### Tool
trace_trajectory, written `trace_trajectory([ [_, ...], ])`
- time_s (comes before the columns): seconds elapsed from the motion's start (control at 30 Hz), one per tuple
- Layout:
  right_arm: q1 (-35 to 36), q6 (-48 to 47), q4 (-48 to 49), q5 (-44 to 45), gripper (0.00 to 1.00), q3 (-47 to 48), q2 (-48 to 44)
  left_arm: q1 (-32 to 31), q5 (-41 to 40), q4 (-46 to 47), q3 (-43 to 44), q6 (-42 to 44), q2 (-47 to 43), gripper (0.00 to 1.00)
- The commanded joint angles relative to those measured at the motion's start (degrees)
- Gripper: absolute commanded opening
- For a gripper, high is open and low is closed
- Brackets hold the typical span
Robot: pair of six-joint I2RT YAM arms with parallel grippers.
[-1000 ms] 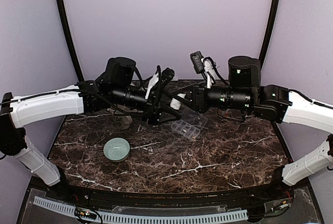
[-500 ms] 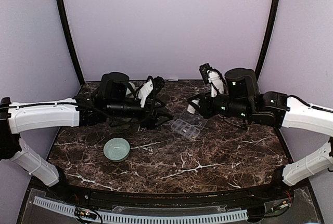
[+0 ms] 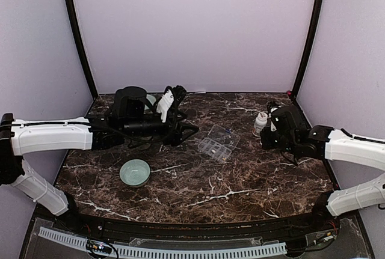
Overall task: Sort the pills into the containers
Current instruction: Place the pill bottle at the center of the board.
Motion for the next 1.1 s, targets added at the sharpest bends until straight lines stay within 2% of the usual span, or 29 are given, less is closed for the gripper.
trace_trajectory([
  [0.0, -4.46, 1.15, 6.45, 2.38, 0.00, -4.43, 0.35, 0.22, -0.76, 3.43, -1.49, -1.06, -1.29, 0.71],
  [0.2, -10.99, 0.08, 15.16, 1.59, 0.00, -7.95, 4.74, 0.22, -1.29, 5.89, -3.03, -1.24, -2.03, 0.71],
  [0.47, -19.39, -1.80, 23.17, -2.23, 0.00, -6.42, 14.97, 0.22, -1.49, 7.69, -4.33, -1.50, -2.70, 0.71],
  [0.83, -23.20, -2.34, 30.81, -3.85, 0.00, -3.43, 25.21, 0.22, -1.77, 8.95, -5.28, -1.33, -3.14, 0.71],
  [1.07, -24.37, -2.22, 31.44, -3.92, 0.00, -0.97, 29.49, 0.22, -1.49, 9.36, -5.98, -1.72, -3.05, 0.71],
])
